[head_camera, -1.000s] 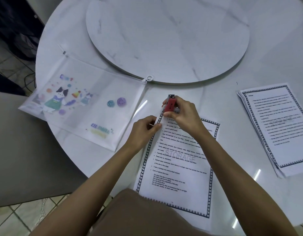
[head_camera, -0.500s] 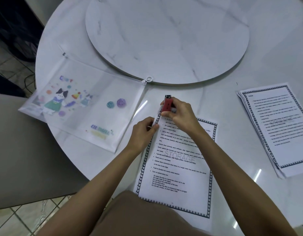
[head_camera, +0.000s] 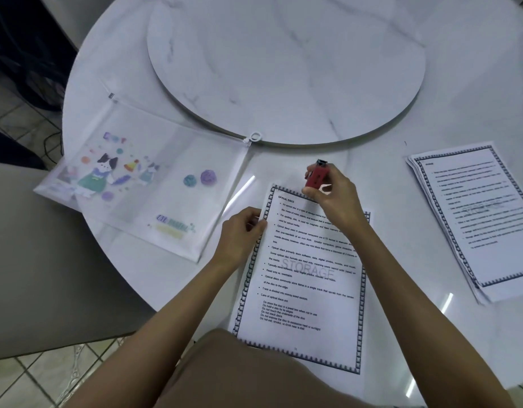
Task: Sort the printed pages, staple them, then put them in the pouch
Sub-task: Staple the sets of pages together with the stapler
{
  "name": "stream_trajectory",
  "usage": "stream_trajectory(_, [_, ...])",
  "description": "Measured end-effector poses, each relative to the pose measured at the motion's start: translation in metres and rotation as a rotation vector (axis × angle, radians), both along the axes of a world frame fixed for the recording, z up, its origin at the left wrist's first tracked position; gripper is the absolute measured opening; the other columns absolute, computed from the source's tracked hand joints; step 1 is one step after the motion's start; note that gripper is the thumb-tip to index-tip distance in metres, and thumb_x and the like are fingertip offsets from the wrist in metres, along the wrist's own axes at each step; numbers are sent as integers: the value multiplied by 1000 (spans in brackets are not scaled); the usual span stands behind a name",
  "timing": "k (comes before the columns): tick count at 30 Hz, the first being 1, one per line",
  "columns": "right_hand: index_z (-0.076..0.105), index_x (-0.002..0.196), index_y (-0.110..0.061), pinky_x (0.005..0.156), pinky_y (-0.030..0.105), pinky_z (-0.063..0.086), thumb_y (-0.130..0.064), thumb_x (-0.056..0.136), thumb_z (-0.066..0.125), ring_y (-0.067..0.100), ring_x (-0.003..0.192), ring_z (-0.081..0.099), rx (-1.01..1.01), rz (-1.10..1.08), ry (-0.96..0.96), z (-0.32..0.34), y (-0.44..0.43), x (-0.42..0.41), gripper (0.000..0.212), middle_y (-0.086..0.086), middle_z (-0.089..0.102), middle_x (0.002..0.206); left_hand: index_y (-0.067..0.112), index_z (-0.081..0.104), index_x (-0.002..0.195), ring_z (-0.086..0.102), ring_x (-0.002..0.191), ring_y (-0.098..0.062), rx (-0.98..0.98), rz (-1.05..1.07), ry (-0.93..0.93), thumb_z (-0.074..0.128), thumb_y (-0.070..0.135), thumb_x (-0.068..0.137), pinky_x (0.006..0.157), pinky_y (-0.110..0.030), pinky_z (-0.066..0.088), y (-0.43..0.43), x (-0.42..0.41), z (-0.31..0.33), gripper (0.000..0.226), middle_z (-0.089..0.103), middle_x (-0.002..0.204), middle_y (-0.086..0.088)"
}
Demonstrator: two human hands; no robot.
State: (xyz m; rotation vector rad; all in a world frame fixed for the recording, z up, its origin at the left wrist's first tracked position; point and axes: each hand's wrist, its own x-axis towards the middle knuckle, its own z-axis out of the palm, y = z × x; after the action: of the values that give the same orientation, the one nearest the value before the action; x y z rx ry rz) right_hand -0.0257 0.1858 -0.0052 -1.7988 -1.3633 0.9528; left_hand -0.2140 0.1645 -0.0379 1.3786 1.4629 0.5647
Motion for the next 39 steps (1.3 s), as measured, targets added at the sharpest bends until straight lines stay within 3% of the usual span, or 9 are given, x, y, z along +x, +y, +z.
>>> stream_trajectory(2, [55,117,-14,72,5,37,-15,80,70,7,90,54,-14,13,-102,-3,-10,8,40,1,62,109,19,60,92,53,66,-3,-8,0,21,58,15,90,60,-5,41,-4,-3,0,5,57,72,11])
stream_trajectory(7, [54,120,-9,82,22,33,-18,80,71,17,98,52,-51,95,-292,-12,-47,31,45,8,57,112,18,61,89,55,64,-3,6,6,115,62,15,87,64,-16,48,-13,-11,1,4,58,71,11])
stream_trajectory(11, [56,119,-5,80,14,26,-15,79,72,25,107,49,-70,161,-425,-22,-71,45,44,12,55,112,13,61,89,55,61,-11,-51,32,170,64,13,86,62,-25,54,-22,-16,2,5,57,71,5])
stream_trajectory(18, [55,119,-4,86,26,37,-15,83,66,23,111,47,-59,161,-480,-32,-75,46,40,12,50,118,13,64,93,52,59,-7,16,116,268,65,17,84,64,-21,46,-28,-7,2,10,61,78,1])
stream_trajectory(21, [53,121,-4,90,28,38,-15,84,65,25,111,47,-21,170,-486,-31,-71,46,40,12,49,120,12,65,95,53,62,-7,40,207,236,65,17,84,71,-29,53,-34,-3,2,12,60,75,5])
stream_trajectory(25, [50,127,-6,96,27,35,-18,85,64,24,116,44,33,191,-500,-26,-74,51,45,12,47,124,9,61,113,57,77,-9,130,254,213,59,13,88,67,-11,43,-51,3,7,25,64,100,-2])
stream_trajectory(28, [50,127,-6,95,30,36,-17,86,63,26,115,45,56,225,-469,-23,-85,57,45,12,49,124,11,53,126,57,104,-18,207,196,251,53,18,93,89,-28,46,-62,11,12,34,58,123,-8])
stream_trajectory(31, [48,129,-6,96,32,35,-16,86,63,28,117,45,70,242,-480,-23,-95,63,47,12,49,128,15,48,132,49,120,-22,264,80,288,53,19,93,98,-27,36,-68,21,15,40,53,130,-7])
stream_trajectory(39, [41,136,-8,99,33,31,-22,89,59,26,125,41,38,97,-536,-15,-103,76,52,11,43,138,15,45,135,41,129,-19,354,-155,233,53,16,93,98,-9,20,-64,41,19,43,49,137,-5])
